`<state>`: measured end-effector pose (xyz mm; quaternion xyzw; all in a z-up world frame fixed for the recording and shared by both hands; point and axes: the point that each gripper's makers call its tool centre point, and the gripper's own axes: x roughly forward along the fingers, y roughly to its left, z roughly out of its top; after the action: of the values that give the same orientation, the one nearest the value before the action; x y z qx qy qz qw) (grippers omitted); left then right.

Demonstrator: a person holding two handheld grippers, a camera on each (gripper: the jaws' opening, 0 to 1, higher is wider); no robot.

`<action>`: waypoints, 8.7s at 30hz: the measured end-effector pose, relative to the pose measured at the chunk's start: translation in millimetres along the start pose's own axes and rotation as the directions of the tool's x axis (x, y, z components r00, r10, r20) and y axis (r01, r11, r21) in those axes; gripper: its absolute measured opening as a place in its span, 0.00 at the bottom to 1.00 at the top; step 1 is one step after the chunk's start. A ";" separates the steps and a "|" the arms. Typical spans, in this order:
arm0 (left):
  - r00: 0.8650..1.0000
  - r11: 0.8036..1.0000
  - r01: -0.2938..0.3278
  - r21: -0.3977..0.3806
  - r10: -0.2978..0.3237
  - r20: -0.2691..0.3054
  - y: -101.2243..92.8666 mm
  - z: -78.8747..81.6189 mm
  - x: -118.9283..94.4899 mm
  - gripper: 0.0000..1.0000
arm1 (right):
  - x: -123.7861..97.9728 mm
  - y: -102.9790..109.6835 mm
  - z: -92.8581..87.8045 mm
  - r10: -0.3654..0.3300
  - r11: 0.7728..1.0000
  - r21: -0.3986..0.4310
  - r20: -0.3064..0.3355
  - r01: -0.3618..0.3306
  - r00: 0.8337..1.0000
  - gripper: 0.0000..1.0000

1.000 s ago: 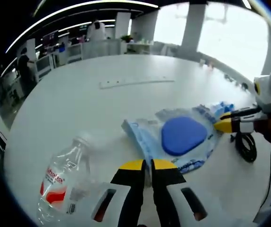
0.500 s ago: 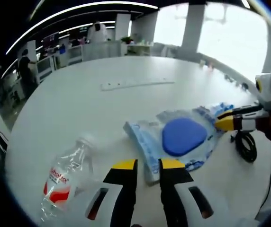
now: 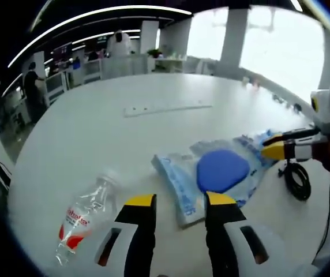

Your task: Arrange the tabletop items into an orderly group along one side of the table until the central work area is clear of visible clutter.

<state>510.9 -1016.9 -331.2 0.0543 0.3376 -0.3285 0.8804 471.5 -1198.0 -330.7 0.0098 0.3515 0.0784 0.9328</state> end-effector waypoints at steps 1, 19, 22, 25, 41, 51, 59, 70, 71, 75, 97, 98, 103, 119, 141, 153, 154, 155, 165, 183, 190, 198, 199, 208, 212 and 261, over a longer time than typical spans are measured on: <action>1.000 1.000 0.001 0.000 -0.001 0.005 -0.3 1.3 -0.7 0.30 | -0.4 -0.1 0.6 -0.001 1.000 -0.002 0.001 0.001 1.000 0.21; 0.999 0.999 0.016 0.031 -0.018 0.042 -3.2 10.0 -15.4 0.51 | -9.7 8.1 12.4 0.050 0.998 -0.042 0.025 -0.049 0.998 0.45; 0.998 0.999 0.022 0.036 -0.024 0.054 -3.5 13.6 -20.4 0.58 | -11.9 10.2 13.9 0.064 0.997 -0.042 0.025 -0.063 0.998 0.52; 0.998 0.999 0.024 0.042 -0.026 0.060 -2.6 15.1 -23.6 0.60 | -13.8 13.7 16.3 0.083 0.996 -0.046 0.029 -0.082 0.996 0.61; 0.994 0.999 0.023 0.042 -0.027 0.105 0.3 22.4 -53.9 0.70 | -28.6 29.1 35.0 0.132 0.991 -0.045 0.077 -0.129 0.988 0.83; 0.989 0.998 0.031 0.048 -0.037 0.146 1.0 26.8 -85.0 0.75 | -45.6 39.0 45.4 0.154 0.988 -0.038 0.107 -0.151 0.982 0.84; 0.986 0.999 0.018 0.052 -0.026 0.162 3.0 23.2 -113.5 0.74 | -62.7 51.2 53.1 0.168 0.986 -0.034 0.137 -0.165 0.976 0.82; 0.981 0.998 0.020 0.057 -0.031 0.191 6.4 21.3 -158.5 0.76 | -83.5 84.3 57.3 0.187 0.982 -0.041 0.157 -0.182 0.970 0.81; 0.980 0.998 0.024 0.058 -0.035 0.196 7.8 20.6 -163.7 0.76 | -85.8 90.1 58.0 0.190 0.982 -0.037 0.163 -0.187 0.968 0.81; 0.979 0.998 0.027 0.063 -0.039 0.201 12.7 18.4 -179.1 0.76 | -89.4 103.2 58.7 0.193 0.981 -0.041 0.163 -0.189 0.968 0.80; 0.972 0.995 0.047 0.089 -0.066 0.224 56.0 16.3 -221.6 0.74 | -80.6 168.3 95.8 0.219 0.976 -0.057 0.202 -0.212 0.955 0.77; 0.972 0.995 0.048 0.090 -0.068 0.227 57.8 16.9 -222.2 0.74 | -79.2 170.8 97.0 0.222 0.975 -0.055 0.203 -0.215 0.954 0.77; 0.971 0.994 0.053 0.092 -0.073 0.227 66.8 17.3 -222.1 0.73 | -69.0 186.7 99.9 0.240 0.971 -0.051 0.198 -0.235 0.950 0.76; 0.973 0.994 0.082 0.070 -0.096 0.209 93.3 8.2 -214.2 0.72 | -20.1 225.1 104.2 0.292 0.957 -0.037 0.147 -0.289 0.945 0.75; 0.969 0.993 0.108 0.045 -0.115 0.220 108.4 2.5 -210.0 0.71 | 36.3 246.2 101.9 0.287 0.947 0.115 0.107 -0.299 0.952 0.66; 0.967 0.993 0.118 0.029 -0.121 0.225 116.3 0.3 -206.2 0.70 | 67.5 247.7 90.7 0.274 0.912 0.291 0.087 -0.288 0.958 0.59; 0.967 0.992 0.119 0.029 -0.123 0.223 117.0 0.1 -205.2 0.70 | 71.0 247.8 89.5 0.273 0.904 0.318 0.085 -0.286 0.958 0.59; 0.967 0.992 0.121 0.029 -0.125 0.223 117.0 -0.1 -204.7 0.70 | 73.1 248.2 88.9 0.275 0.895 0.340 0.086 -0.287 0.958 0.58; 0.967 0.992 0.125 0.017 -0.126 0.222 121.9 -2.1 -196.3 0.68 | 101.3 231.9 73.3 0.261 0.825 0.504 0.065 -0.257 0.963 0.52; 0.966 0.990 0.138 0.017 -0.138 0.217 122.8 -2.8 -182.2 0.65 | 125.0 223.9 67.3 0.260 0.727 0.643 0.064 -0.239 0.963 0.38; 0.967 0.991 0.135 0.012 -0.134 0.216 126.0 -4.5 -179.8 0.64 | 130.0 226.8 64.0 0.279 0.685 0.685 0.065 -0.246 0.958 0.34; 0.967 0.990 0.139 0.009 -0.138 0.214 125.9 -6.4 -176.7 0.63 | 134.4 228.1 61.7 0.280 0.669 0.703 0.063 -0.242 0.958 0.30; 0.967 0.990 0.140 0.008 -0.139 0.214 125.6 -6.8 -176.5 0.63 | 135.6 228.4 61.2 0.283 0.667 0.704 0.062 -0.242 0.957 0.29; 0.969 0.990 0.139 0.008 -0.138 0.206 127.4 -10.8 -173.4 0.61 | 138.6 226.5 62.1 0.274 0.651 0.721 0.067 -0.236 0.959 0.25; 0.969 0.991 0.135 0.006 -0.134 0.207 128.9 -10.9 -173.0 0.61 | 138.1 225.3 62.1 0.274 0.629 0.742 0.066 -0.231 0.959 0.23; 0.962 0.990 0.140 0.017 -0.140 0.232 132.1 -5.9 -176.5 0.59 | 108.5 238.4 105.7 0.326 0.744 0.545 0.209 -0.386 0.922 0.17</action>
<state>490.7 -816.5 -241.2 -0.0084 0.2349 -0.3943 0.8884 588.1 -942.0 -304.6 0.3623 0.3030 0.1442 0.8696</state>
